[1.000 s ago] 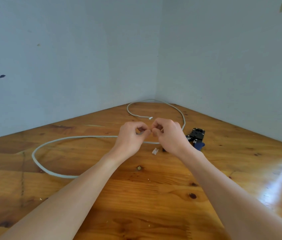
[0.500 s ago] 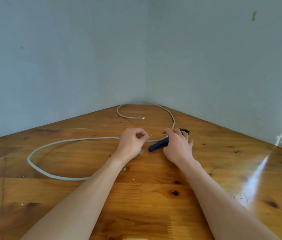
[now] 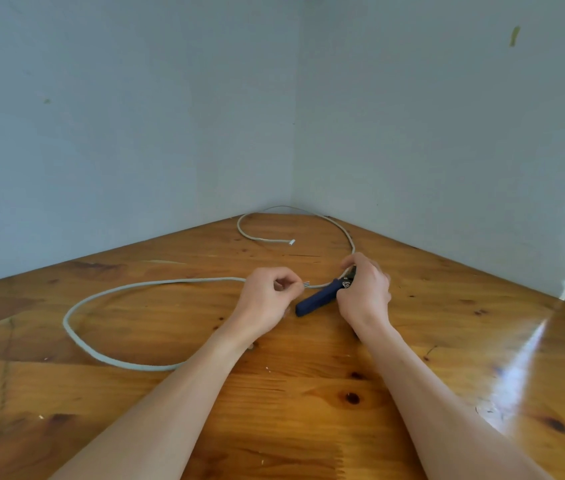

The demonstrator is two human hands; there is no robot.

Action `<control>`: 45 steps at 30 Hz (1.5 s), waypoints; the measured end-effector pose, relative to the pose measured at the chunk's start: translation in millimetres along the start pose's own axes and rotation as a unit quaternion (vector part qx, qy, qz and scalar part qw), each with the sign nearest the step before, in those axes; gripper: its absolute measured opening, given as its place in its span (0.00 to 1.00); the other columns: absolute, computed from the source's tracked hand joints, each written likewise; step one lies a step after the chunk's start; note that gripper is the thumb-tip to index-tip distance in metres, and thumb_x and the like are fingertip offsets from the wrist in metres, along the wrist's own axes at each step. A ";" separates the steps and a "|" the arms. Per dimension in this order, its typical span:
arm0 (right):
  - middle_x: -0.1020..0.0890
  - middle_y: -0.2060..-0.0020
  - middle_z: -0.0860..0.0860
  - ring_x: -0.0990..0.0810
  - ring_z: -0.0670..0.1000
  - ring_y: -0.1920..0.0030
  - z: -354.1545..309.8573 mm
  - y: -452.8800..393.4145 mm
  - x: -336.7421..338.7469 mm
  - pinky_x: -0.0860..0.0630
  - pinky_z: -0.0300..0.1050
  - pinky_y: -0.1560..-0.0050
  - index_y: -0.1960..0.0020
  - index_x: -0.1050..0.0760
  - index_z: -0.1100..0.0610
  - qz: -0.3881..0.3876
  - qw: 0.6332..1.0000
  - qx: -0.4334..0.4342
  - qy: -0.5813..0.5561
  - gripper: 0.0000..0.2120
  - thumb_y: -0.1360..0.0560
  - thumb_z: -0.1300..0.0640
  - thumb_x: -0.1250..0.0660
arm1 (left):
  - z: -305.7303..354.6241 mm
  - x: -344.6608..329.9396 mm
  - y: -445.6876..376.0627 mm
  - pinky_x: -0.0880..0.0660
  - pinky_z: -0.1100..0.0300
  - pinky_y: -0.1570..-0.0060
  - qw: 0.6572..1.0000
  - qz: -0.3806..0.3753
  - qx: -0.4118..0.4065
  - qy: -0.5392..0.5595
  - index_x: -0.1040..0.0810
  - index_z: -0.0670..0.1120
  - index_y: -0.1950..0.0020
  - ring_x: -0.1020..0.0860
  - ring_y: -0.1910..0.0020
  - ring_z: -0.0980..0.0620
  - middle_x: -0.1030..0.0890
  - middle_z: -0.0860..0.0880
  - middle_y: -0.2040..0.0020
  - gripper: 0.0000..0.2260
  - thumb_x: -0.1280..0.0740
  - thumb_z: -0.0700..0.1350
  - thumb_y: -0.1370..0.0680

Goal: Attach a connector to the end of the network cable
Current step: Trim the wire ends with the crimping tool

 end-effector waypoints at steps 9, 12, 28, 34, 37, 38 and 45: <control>0.25 0.47 0.45 0.27 0.55 0.40 -52.3 23.3 -4.1 0.25 0.50 0.45 0.48 0.26 0.53 -0.029 0.974 0.182 -0.134 0.23 0.34 0.77 0.36 | 1.1 20.8 0.2 0.25 0.63 0.54 0.982 -0.046 0.069 0.172 0.13 0.52 0.55 0.16 0.53 0.58 0.13 0.55 0.54 0.07 0.30 0.47 0.20; 0.25 0.37 0.47 0.28 0.56 0.34 -60.6 29.6 -9.1 0.25 0.47 0.46 0.49 0.25 0.54 -0.062 0.962 0.204 -0.174 0.24 0.37 0.77 0.34 | -1.6 20.3 4.7 0.21 0.60 0.63 0.960 -0.067 0.109 0.247 0.13 0.47 0.53 0.14 0.58 0.50 0.13 0.48 0.55 0.07 0.30 0.46 0.20; 0.24 0.35 0.43 0.24 0.45 0.35 -44.1 23.3 -13.2 0.25 0.47 0.38 0.31 0.32 0.47 -0.066 0.914 0.032 -0.400 0.26 0.24 0.64 0.30 | 4.0 42.5 4.1 0.28 0.61 0.72 0.954 0.054 0.078 0.283 0.15 0.46 0.60 0.27 0.71 0.47 0.23 0.44 0.70 0.10 0.31 0.45 0.21; 0.18 0.48 0.58 0.17 0.57 0.50 -51.0 50.0 -50.4 0.19 0.53 0.52 0.45 0.19 0.60 -0.415 0.708 -0.153 -0.551 0.12 0.26 0.56 0.28 | 9.8 53.5 2.9 0.25 0.60 0.69 0.948 0.076 0.051 0.305 0.15 0.46 0.58 0.24 0.69 0.48 0.20 0.43 0.67 0.08 0.30 0.46 0.21; 0.18 0.42 0.59 0.18 0.61 0.41 -52.9 55.9 -54.5 0.21 0.58 0.41 0.42 0.19 0.61 -0.465 0.657 -0.157 -0.572 0.15 0.28 0.61 0.28 | 9.6 54.2 3.6 0.22 0.59 0.67 0.948 0.078 0.051 0.303 0.14 0.46 0.57 0.19 0.68 0.49 0.17 0.44 0.66 0.08 0.30 0.46 0.21; 0.19 0.38 0.61 0.20 0.64 0.37 -52.5 56.7 -54.8 0.22 0.61 0.38 0.39 0.20 0.62 -0.474 0.644 -0.156 -0.580 0.17 0.28 0.63 0.29 | 9.2 53.6 3.7 0.22 0.59 0.68 0.947 0.075 0.057 0.306 0.14 0.46 0.57 0.17 0.66 0.50 0.16 0.45 0.64 0.08 0.30 0.46 0.21; 0.23 0.33 0.66 0.25 0.66 0.31 -58.3 60.1 -50.0 0.30 0.65 0.30 0.30 0.26 0.65 -0.506 0.630 -0.106 -0.580 0.24 0.26 0.72 0.37 | 7.4 52.0 4.7 0.21 0.59 0.68 0.950 0.078 0.086 0.291 0.14 0.44 0.55 0.16 0.62 0.51 0.15 0.47 0.61 0.08 0.30 0.46 0.21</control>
Point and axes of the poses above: each hand's wrist, its own y-axis away from the middle knuckle, its own x-axis out of the back of the hand, z = x × y, the point moved 6 cm from there along -y, towards the middle knuckle
